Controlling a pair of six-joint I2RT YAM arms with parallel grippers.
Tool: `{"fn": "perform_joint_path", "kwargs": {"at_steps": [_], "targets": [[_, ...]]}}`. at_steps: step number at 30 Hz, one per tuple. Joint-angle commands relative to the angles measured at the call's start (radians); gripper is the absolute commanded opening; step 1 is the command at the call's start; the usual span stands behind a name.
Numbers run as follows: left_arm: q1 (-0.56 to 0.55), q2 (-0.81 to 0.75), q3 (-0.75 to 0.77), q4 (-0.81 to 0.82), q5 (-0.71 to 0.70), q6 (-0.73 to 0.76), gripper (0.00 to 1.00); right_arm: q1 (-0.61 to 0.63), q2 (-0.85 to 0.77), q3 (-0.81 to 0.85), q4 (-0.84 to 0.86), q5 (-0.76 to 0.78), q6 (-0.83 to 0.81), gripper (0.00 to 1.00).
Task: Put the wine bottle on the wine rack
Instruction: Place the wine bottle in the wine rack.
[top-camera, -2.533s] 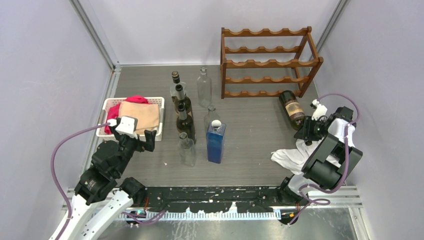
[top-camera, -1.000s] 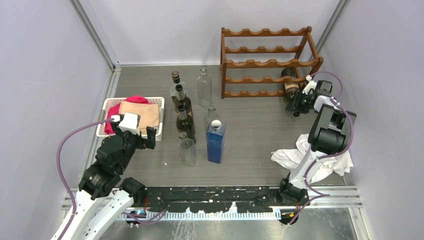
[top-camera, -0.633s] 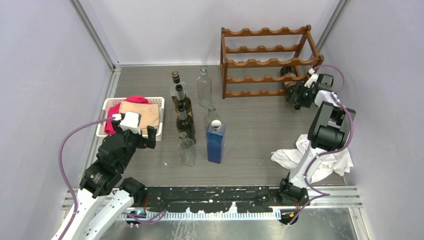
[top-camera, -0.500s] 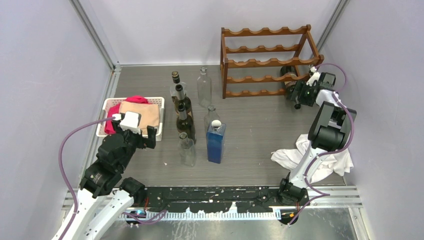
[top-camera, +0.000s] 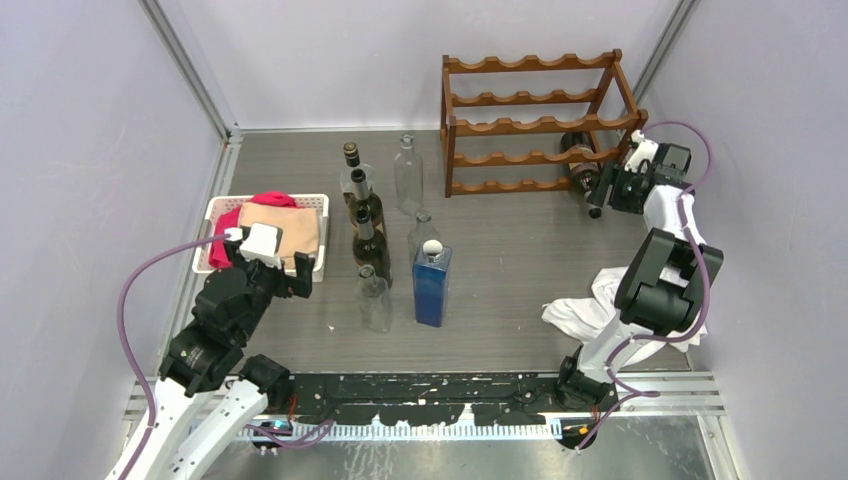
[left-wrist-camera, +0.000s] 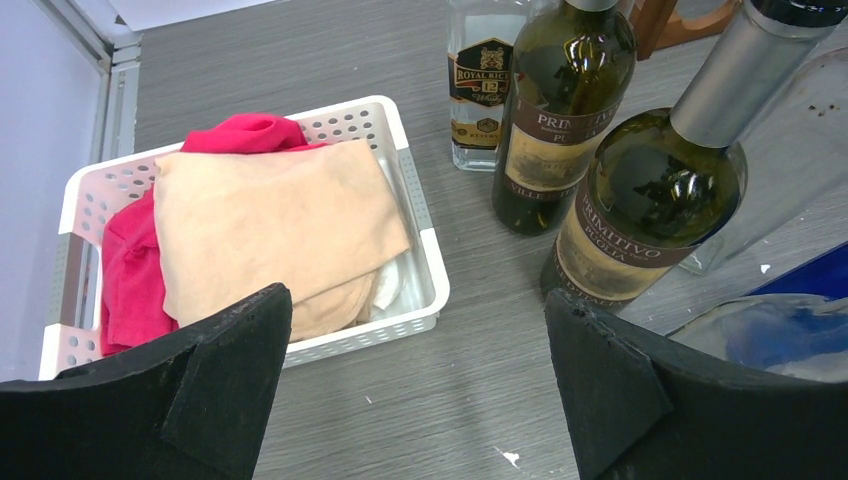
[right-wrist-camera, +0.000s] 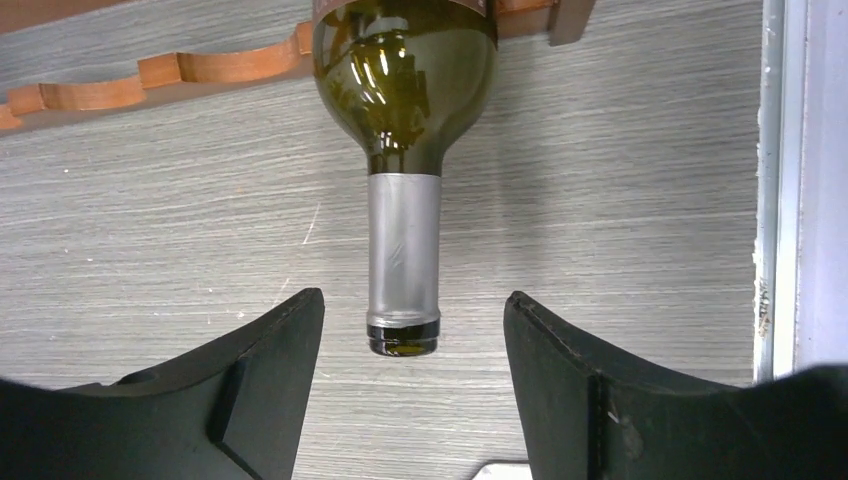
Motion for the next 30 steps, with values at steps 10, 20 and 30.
{"fn": "perform_joint_path", "kwargs": {"at_steps": [10,20,30], "targets": [[0.011,-0.031,0.005,0.068,0.009,-0.002,0.96,-0.003,0.080,0.051,-0.068,0.010,-0.032,0.55],[0.011,-0.027,0.005,0.068,0.014,-0.001,0.96,-0.003,0.029,0.008,-0.056,0.029,-0.059,0.54],[0.013,-0.030,0.005,0.067,0.013,-0.002,0.96,-0.003,0.003,0.019,-0.065,0.037,-0.074,0.48]]}}
